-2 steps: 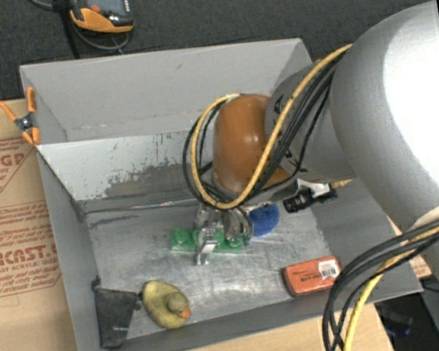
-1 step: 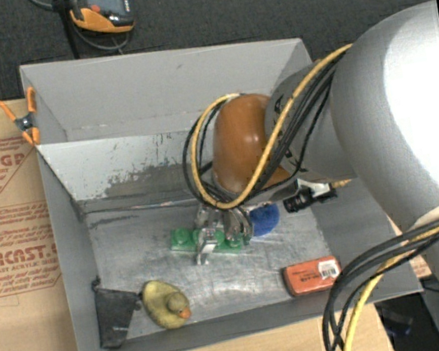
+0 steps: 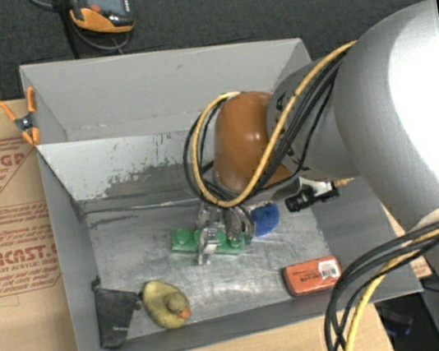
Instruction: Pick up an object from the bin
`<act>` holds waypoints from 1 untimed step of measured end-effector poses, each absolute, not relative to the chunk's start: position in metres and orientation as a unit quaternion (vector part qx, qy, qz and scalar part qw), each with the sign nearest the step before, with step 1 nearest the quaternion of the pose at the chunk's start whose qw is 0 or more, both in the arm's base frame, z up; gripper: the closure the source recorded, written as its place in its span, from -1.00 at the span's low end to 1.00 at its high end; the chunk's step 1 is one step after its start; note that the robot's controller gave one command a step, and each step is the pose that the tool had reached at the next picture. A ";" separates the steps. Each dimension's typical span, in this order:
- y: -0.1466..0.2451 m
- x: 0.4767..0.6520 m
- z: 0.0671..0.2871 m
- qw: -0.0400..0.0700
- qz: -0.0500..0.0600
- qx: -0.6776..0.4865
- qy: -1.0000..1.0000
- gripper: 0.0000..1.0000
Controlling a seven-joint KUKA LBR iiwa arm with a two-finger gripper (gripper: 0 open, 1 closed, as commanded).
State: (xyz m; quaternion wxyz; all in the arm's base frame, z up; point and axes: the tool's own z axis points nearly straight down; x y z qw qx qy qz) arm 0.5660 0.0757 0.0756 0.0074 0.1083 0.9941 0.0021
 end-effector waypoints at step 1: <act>0.075 0.562 0.094 -0.001 0.000 0.108 0.994 1.00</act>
Offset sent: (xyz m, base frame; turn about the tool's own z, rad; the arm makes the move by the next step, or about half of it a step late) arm 0.0001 0.0000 0.0421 0.0000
